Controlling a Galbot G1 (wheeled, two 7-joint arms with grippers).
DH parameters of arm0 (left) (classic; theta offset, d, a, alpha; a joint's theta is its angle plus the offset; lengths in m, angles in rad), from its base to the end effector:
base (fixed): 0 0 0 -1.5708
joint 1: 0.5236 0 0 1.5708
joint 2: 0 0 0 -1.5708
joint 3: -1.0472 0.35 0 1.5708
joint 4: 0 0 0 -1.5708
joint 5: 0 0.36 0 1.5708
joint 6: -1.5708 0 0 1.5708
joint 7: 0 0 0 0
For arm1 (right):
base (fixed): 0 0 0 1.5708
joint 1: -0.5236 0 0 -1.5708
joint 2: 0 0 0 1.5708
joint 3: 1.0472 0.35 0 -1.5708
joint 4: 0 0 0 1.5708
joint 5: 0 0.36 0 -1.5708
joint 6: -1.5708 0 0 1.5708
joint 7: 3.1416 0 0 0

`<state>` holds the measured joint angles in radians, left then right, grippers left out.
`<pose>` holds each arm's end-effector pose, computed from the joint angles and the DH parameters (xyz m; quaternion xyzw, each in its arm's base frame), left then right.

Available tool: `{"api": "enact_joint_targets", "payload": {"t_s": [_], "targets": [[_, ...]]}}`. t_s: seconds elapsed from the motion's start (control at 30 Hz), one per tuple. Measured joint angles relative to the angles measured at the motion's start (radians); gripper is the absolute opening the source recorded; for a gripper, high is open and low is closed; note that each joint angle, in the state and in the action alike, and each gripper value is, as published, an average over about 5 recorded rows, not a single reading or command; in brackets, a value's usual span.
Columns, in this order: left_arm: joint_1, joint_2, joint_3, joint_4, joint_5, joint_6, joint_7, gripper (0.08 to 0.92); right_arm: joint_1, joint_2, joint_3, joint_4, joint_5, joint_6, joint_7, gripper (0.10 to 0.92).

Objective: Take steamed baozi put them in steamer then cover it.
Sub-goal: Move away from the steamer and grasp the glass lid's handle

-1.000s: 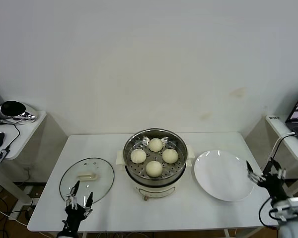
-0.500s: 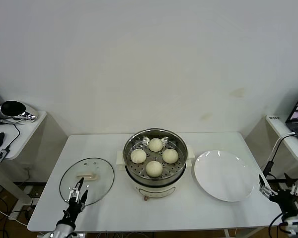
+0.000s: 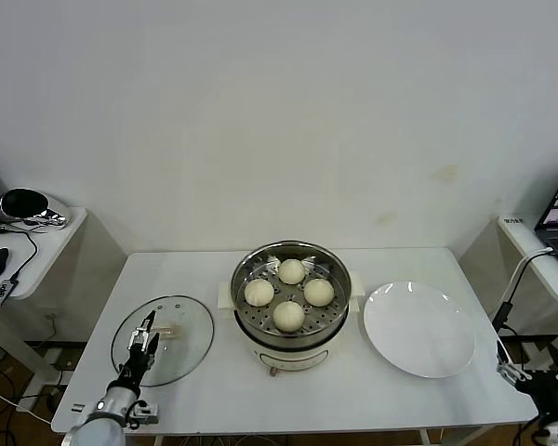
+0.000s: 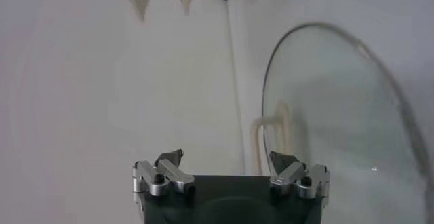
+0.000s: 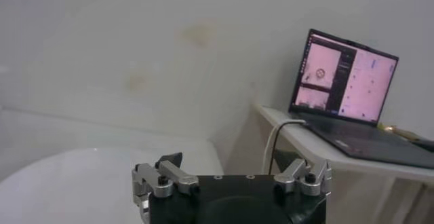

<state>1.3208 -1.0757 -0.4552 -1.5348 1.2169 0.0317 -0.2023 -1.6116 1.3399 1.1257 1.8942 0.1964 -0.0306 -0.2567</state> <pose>0.2561 0.1508 -0.4157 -0.0633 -0.6559 -0.7516 0.0285 0.1387 -0.2421 -0.3069 -0.1025 -0.9837 0.1181 0.0889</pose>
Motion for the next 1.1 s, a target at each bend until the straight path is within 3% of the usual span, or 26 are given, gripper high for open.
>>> {"api": "enact_joint_targets", "payload": {"t_s": [0.67,1.1], "targets": [[-0.149,-0.009,0.035,0.139,-0.020,-0.025,0.015,0.806,-0.011,0.009,0.005,-0.005,-0.013,0.002,-0.008,0.823],[-0.157,-0.015,0.036,0.173,-0.035,-0.048,0.008,0.446,-0.014,0.010,-0.002,-0.006,-0.016,0.006,-0.010,0.823]]}}
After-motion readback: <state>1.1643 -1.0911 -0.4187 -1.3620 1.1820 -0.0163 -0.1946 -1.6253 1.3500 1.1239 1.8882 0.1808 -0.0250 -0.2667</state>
